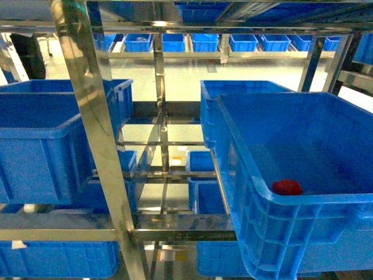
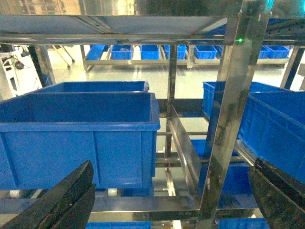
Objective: Pick red block from blue box to shelf
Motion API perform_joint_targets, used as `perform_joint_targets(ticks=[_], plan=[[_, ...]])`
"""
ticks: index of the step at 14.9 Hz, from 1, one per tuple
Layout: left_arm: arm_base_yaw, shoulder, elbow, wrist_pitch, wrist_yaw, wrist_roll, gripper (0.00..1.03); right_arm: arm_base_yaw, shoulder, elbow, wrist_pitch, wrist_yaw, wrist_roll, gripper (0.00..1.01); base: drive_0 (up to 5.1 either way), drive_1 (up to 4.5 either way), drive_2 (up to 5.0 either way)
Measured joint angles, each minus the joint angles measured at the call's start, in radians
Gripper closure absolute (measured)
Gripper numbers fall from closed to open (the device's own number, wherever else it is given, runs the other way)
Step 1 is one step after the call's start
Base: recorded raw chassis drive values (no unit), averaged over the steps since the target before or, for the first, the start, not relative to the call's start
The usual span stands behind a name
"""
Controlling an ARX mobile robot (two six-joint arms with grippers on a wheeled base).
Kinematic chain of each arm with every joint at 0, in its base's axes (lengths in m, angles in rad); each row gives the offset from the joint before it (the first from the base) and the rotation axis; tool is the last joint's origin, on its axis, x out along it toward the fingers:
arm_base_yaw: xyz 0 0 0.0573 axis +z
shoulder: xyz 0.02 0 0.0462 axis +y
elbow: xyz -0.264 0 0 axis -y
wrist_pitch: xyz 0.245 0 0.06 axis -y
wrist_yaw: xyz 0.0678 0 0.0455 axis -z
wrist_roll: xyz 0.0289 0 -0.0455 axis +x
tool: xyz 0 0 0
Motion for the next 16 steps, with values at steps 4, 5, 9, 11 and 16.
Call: perform_joint_targets(ticks=[4,5,9,11,16], plan=[[0.000,0.000,0.000,0.000,0.000,0.000,0.05,-0.068,-0.210,-0.122,-0.061,-0.061,0.022,0.65,0.0,0.00,0.0],[0.000,0.000,0.000,0.000,0.000,0.000,0.05,-0.079,-0.265,-0.144,-0.101,-0.076,0.022,0.78,0.0,0.00,0.0],[0.000,0.000,0.000,0.000,0.000,0.000,0.05,-0.183,-0.486,-0.195,-0.266,-0.161,0.026,0.99,0.0,0.00,0.0],[0.000,0.000,0.000,0.000,0.000,0.000,0.05,-0.177,-0.611,-0.214,-0.371,-0.170,0.026,0.99,0.0,0.00,0.0],[0.000,0.000,0.000,0.000,-0.001,0.000,0.05,-0.177,-0.857,-0.218,-0.592,-0.170,0.026,1.00,0.0,0.00,0.0]])
